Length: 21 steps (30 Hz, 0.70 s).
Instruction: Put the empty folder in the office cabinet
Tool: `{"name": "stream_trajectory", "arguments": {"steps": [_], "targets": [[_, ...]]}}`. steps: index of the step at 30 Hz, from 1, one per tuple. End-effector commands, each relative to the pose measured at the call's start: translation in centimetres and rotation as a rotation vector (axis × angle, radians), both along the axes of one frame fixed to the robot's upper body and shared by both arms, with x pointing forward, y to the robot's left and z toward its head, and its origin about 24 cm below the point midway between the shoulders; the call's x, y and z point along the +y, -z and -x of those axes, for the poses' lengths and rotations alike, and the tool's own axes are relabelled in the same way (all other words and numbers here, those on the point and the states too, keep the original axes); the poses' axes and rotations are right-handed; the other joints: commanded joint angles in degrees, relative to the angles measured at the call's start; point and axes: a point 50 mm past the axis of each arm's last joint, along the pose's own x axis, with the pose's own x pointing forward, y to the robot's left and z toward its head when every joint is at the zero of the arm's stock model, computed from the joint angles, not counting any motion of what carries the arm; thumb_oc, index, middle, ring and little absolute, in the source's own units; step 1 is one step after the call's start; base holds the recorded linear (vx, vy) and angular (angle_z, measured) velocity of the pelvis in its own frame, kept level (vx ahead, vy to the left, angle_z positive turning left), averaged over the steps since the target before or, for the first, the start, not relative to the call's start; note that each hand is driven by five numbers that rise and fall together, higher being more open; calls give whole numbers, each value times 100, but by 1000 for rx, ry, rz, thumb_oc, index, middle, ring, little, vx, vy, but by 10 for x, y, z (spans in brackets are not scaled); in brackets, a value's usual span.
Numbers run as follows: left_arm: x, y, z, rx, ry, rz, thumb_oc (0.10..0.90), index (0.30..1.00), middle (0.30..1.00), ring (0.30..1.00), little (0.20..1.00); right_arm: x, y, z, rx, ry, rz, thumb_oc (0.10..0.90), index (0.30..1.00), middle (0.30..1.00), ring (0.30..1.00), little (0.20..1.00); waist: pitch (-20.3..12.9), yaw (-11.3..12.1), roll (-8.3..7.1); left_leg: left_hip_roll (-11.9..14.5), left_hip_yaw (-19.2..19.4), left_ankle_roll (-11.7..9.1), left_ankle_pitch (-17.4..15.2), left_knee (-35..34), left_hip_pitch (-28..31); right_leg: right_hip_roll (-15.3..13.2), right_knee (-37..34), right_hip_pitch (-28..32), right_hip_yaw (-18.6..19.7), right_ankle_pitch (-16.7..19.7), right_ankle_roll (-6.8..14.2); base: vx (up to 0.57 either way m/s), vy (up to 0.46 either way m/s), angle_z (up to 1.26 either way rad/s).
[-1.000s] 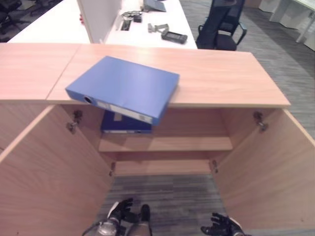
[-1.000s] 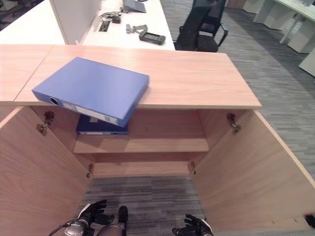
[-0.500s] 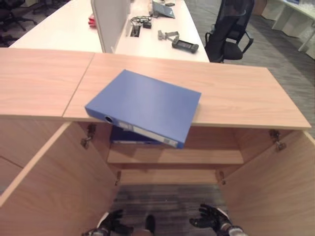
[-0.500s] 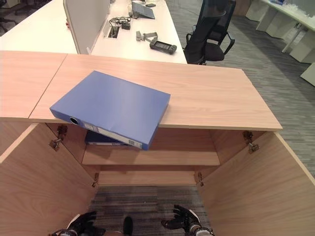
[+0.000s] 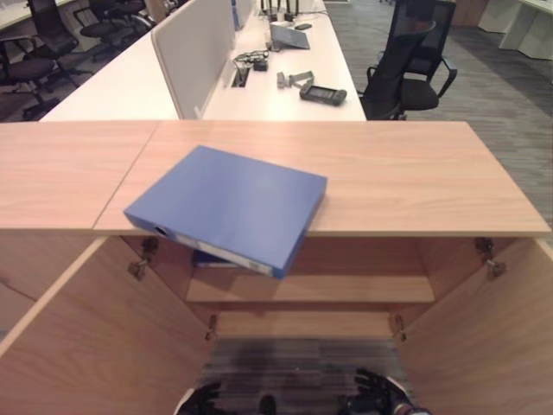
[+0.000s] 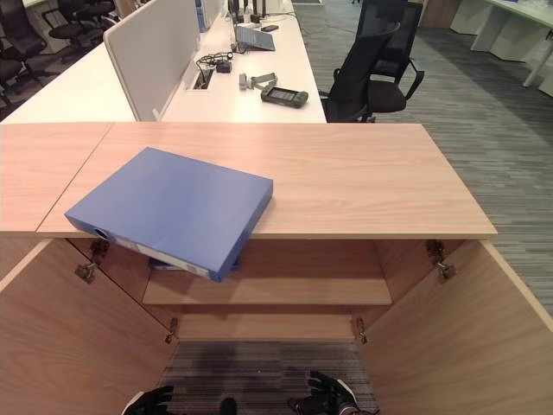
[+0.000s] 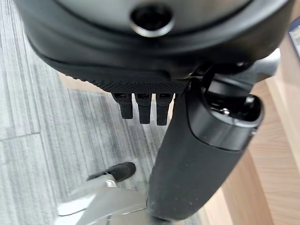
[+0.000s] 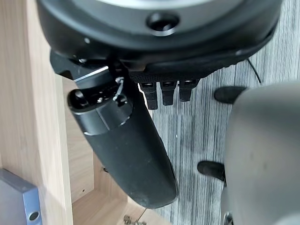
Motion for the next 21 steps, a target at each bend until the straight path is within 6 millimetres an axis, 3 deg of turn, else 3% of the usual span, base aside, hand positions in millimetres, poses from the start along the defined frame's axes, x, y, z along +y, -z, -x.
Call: {"name": "stream_trajectory", "arguments": {"steps": [1,11,16,19,21], "targets": [[4,-15,-43,-132,51,-28,800,900,900,900,900,-10,-25,-34,-187,-61,15,800,900,900,900,900,141,82,-12,335,-29,-409,47,107,-229,-217,612,433,-19,-880,322,-72,-201,-2],[-7,-12,-44,-125,65,1,800,900,900,900,900,-27,-25,-27,-164,-22,58,800,900,900,900,900,376,59,182,698,-253,-774,579,212,-530,103,217,825,-246,-964,77,-87,-163,10],[-14,-14,-50,-145,89,21,800,900,900,900,900,-36,-26,-28,-154,-5,82,800,900,900,900,900,470,-146,44,732,-8,-681,98,1051,-437,-87,447,496,-398,-885,7,-235,-51,28],[-18,-11,-47,-125,103,29,800,900,900,900,900,-39,-23,-23,-130,7,85,800,900,900,900,900,296,-330,49,727,-202,-698,-256,1373,221,-90,599,134,-508,-798,-30,-153,1,15],[-19,-10,-47,-121,108,28,800,900,900,900,900,-39,-21,-22,-121,9,83,800,900,900,900,900,257,-379,67,722,-301,-690,-323,1382,371,-69,610,80,-522,-775,-25,-77,21,32]]}}
